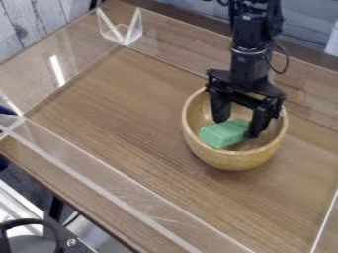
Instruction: Put the green block in the brown bowl
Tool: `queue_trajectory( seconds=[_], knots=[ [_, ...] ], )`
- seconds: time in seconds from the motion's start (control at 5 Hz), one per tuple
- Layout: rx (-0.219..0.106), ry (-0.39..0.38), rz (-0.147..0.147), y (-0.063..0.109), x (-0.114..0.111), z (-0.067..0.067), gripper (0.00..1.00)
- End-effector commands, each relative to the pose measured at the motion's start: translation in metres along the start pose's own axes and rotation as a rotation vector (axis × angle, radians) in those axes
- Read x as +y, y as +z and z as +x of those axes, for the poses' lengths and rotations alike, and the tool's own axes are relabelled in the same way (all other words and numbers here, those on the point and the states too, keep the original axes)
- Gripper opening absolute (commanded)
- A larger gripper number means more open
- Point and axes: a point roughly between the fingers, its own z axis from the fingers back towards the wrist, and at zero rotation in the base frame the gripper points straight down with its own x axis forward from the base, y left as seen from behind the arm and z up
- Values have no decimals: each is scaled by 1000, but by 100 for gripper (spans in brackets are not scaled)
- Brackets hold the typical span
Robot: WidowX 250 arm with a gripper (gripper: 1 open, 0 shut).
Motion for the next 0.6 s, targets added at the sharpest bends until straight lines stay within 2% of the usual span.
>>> queue_trajectory(
  seconds=[0.0,0.4],
  knots=[
    [-64,-6,-1,13,1,13,100],
    [-72,-3,-1,12,3,16,100]
  ],
)
